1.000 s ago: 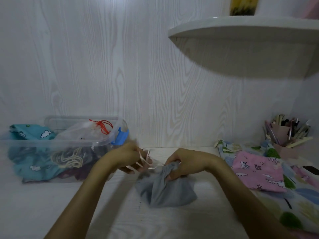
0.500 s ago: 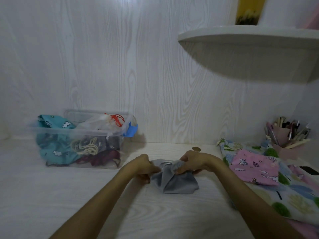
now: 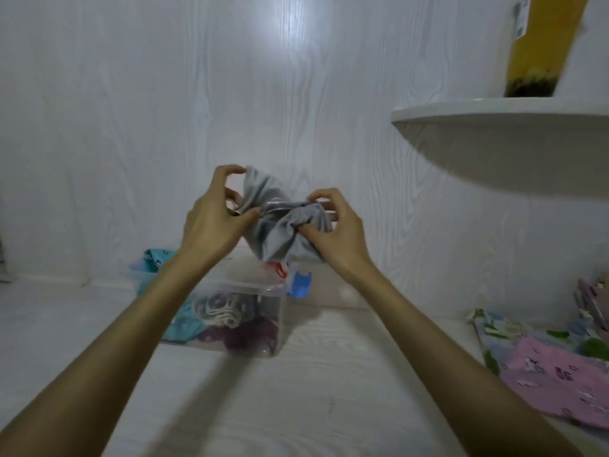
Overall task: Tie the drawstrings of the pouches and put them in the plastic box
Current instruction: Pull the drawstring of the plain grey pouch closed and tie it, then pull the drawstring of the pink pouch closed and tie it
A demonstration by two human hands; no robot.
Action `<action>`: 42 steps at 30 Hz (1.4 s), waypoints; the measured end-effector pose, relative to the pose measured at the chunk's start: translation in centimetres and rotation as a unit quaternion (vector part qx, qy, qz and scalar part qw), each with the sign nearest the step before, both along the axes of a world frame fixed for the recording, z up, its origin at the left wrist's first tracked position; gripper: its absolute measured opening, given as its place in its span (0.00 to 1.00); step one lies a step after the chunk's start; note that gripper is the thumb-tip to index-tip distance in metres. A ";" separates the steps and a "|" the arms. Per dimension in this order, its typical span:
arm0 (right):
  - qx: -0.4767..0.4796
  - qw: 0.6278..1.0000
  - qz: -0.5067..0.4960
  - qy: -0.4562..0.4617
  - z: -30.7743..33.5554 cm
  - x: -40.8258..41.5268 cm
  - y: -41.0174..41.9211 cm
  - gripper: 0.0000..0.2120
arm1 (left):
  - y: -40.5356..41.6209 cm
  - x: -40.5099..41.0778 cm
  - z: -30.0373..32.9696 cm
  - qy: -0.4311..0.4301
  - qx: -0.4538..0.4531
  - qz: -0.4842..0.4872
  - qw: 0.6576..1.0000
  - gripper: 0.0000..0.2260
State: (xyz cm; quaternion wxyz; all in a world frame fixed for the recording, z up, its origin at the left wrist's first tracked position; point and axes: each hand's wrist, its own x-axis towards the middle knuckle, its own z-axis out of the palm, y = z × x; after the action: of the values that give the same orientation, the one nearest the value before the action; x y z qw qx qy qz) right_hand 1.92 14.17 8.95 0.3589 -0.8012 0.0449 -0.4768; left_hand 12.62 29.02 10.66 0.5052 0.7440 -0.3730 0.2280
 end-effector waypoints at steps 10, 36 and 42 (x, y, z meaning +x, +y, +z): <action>-0.201 0.882 -0.061 0.423 -3.5 8.2 -0.2 0.08 | 0.6 8.0 -5.4 0.101 0.420 -0.027 0.902 0.18; 0.031 0.813 -0.232 0.533 -4.8 -20.1 -12.4 0.15 | -14.7 -15.8 -7.5 0.033 0.340 -0.173 0.924 0.10; 0.056 0.689 -0.389 0.609 -10.1 -27.2 -15.9 0.24 | -23.3 -22.6 -13.8 0.273 0.373 -0.325 0.825 0.15</action>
State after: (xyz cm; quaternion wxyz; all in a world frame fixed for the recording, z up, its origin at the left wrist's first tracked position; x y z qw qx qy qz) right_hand -25.25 -1.78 -1.12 0.0791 -0.8049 0.5876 0.0226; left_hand -9.98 5.75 -3.16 0.3153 0.7431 -0.4969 -0.3186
